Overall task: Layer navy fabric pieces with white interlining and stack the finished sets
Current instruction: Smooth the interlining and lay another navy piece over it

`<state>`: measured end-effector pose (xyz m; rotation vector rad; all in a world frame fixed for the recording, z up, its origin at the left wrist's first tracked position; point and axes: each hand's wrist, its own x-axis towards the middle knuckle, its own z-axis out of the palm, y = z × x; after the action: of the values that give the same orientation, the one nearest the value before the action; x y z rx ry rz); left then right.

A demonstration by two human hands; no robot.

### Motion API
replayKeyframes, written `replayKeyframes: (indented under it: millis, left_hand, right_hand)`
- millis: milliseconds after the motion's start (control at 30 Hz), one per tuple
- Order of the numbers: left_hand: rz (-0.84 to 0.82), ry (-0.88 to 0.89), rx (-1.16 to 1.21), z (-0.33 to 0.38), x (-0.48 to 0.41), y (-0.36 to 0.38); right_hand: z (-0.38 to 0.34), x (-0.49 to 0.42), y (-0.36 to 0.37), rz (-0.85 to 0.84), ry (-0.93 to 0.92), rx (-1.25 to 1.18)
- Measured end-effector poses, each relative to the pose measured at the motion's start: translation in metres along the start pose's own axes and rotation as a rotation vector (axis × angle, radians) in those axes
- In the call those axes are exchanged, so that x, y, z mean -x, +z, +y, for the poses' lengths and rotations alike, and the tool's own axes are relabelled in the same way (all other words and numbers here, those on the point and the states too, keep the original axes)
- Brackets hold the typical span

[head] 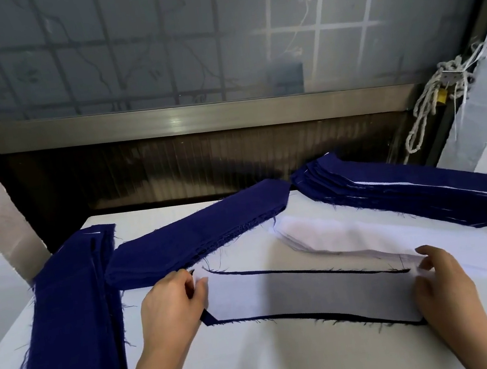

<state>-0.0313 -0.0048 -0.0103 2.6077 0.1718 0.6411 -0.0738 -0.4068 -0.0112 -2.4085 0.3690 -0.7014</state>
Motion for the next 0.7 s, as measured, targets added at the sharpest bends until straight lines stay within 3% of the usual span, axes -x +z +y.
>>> replayKeyframes:
  millis: [267, 700]
  left_hand:
    - [0.021, 0.015, -0.009, 0.0016, 0.0014, -0.0016]
    - [0.040, -0.014, -0.033, 0.0015, 0.0042, -0.0047]
  right_hand:
    - [-0.0001, -0.0010, 0.0027, -0.010, -0.022, 0.121]
    - [-0.0056, -0.0028, -0.0001, 0.024, 0.067, 0.121]
